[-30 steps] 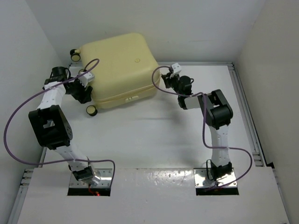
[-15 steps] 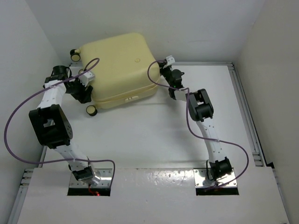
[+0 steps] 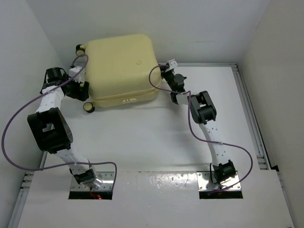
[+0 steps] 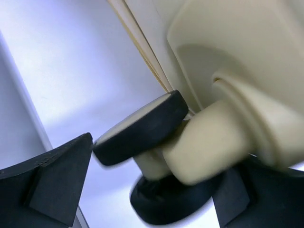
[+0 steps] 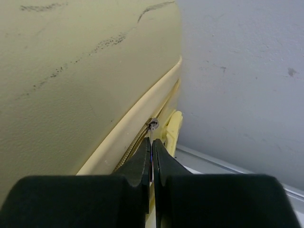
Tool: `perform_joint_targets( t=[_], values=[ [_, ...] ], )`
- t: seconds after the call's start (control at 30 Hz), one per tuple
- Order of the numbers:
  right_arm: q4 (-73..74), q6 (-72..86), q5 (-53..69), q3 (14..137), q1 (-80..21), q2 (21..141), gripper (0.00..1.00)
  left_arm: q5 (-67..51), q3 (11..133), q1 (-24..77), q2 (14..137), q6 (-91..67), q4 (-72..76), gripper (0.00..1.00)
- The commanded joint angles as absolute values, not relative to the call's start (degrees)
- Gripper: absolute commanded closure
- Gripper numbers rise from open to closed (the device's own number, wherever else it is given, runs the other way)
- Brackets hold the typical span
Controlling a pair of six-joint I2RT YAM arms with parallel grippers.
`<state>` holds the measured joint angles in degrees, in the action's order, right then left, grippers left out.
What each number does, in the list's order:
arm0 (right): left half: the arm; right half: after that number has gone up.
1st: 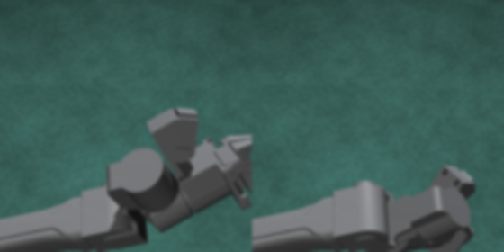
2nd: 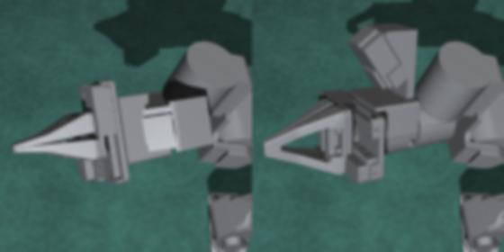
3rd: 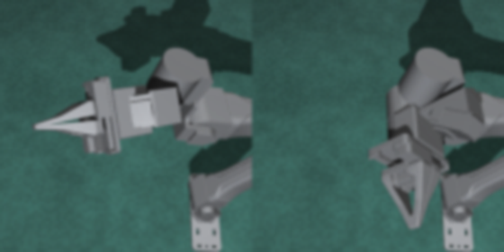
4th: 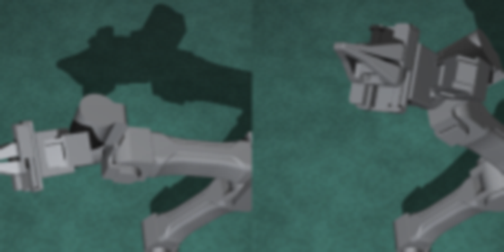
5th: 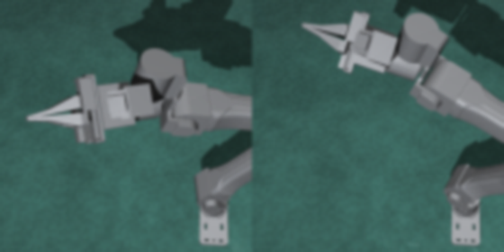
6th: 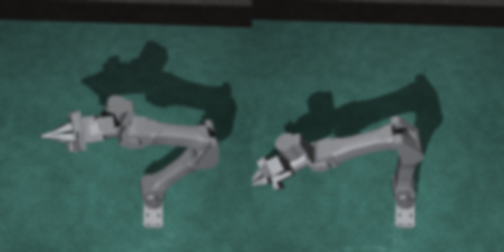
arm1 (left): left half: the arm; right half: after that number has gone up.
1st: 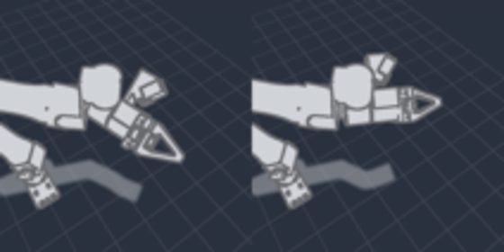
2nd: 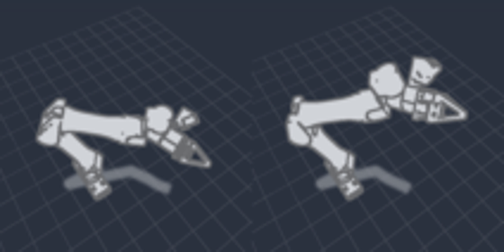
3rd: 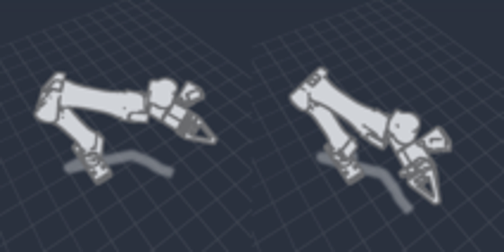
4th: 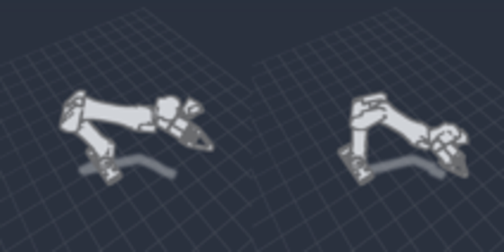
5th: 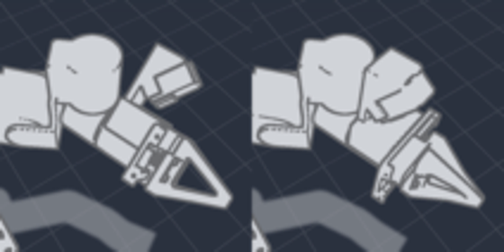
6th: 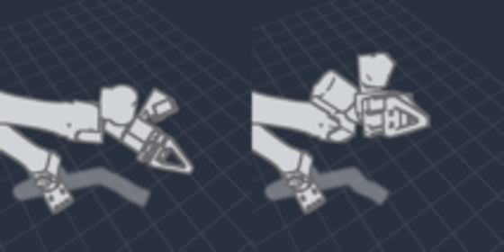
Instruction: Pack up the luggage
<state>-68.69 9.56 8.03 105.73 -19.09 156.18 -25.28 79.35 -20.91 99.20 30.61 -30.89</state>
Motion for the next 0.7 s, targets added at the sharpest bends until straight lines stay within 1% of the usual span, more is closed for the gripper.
perform_joint_targets(
  t=[0.0,0.13,0.27,0.43,0.57,0.63,0.67],
  values=[
    [-72.77,9.14,10.89,97.59,-21.26,151.19,1.00,-25.57,77.52,-20.92,92.47,20.50,-10.99,0.00],
    [-76.72,9.84,14.32,93.61,-24.43,148.10,1.00,-26.19,78.84,-21.97,86.85,17.67,-9.76,0.00],
    [-79.01,11.07,18.79,89.75,-27.59,144.85,1.00,-24.87,75.15,-22.59,78.85,19.41,-6.59,0.00],
    [-83.40,14.15,22.14,83.69,-32.86,139.85,1.00,-28.03,68.84,-24.87,69.28,26.26,-9.40,0.00],
    [-87.00,16.78,25.13,78.76,-37.70,135.45,1.00,-32.77,64.09,-27.06,63.30,30.75,-12.39,0.00],
    [-89.90,18.98,26.62,75.43,-40.15,133.87,1.00,-34.27,62.58,-28.12,61.53,31.46,-13.61,0.00],
    [-90.35,19.51,26.80,74.71,-40.60,132.55,1.00,-37.15,62.58,-29.00,61.00,32.60,-14.93,0.00]
  ],
)
